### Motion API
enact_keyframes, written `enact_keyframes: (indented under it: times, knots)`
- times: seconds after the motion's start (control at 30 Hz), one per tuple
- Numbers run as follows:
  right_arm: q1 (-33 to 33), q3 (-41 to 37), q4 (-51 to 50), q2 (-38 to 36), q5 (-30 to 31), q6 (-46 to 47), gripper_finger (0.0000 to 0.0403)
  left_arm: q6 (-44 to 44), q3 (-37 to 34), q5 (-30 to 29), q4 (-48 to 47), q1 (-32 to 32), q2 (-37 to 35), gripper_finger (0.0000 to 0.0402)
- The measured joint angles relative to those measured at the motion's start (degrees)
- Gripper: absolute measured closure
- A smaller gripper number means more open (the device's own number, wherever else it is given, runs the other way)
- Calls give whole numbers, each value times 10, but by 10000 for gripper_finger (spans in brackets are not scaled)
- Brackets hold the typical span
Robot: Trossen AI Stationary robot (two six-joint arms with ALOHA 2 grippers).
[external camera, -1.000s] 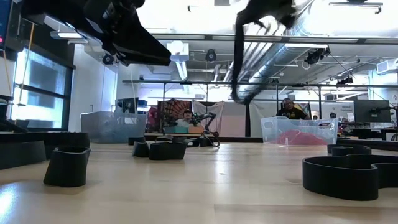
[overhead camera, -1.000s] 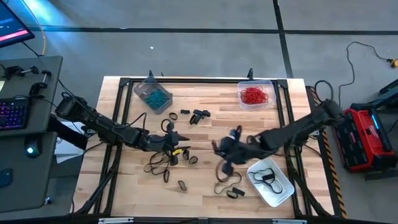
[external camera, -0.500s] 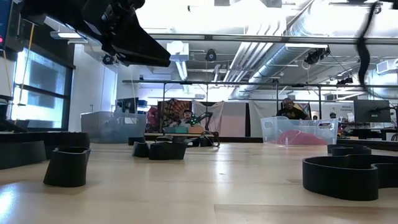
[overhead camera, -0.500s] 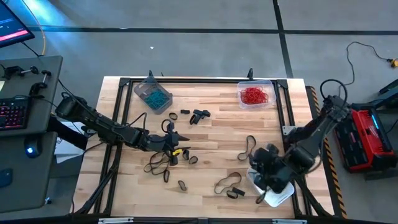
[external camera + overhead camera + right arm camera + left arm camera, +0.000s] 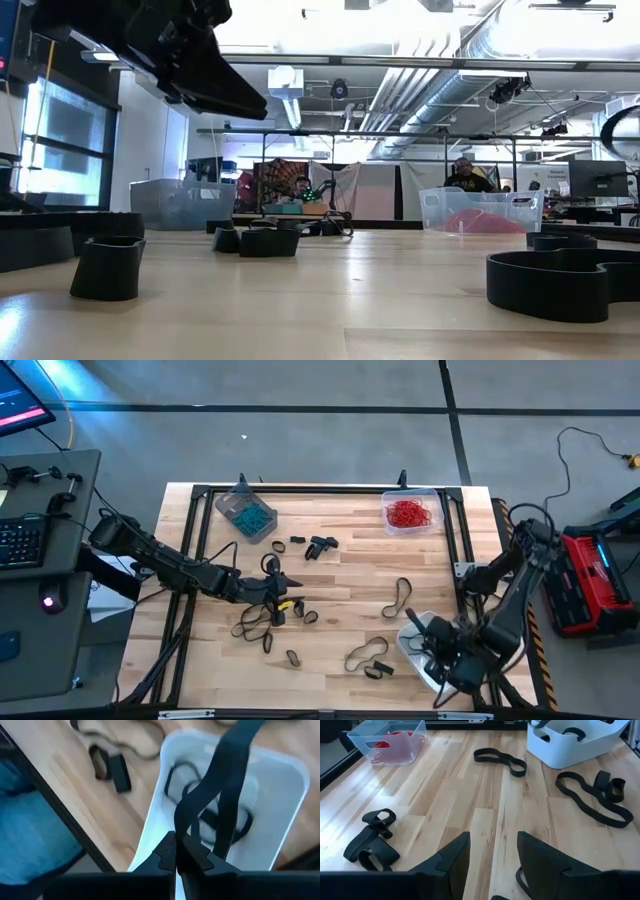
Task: Sort rubber bands into baskets
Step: Put the black rubber band into the white bin
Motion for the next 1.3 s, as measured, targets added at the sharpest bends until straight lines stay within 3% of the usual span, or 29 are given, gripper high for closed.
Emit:
enact_keyframes:
  times: [0.47, 0.73, 0.83, 1.1, 1.3]
  knots:
    - [40, 0, 49, 91, -60, 56, 403, 0, 0, 4, -5, 0, 0, 245]
    - [4, 0, 46, 139, -74, -17, 399, 0, 0, 34, -36, 0, 0, 245]
    - [-14, 0, 47, 153, -73, -64, 373, -3, 0, 62, -61, 0, -8, 245]
    - [-59, 0, 13, 143, -74, -123, 247, -16, 0, 106, -146, -25, -50, 245]
    - [-58, 0, 13, 105, -63, -126, 213, -80, 0, 141, -256, -60, -70, 245]
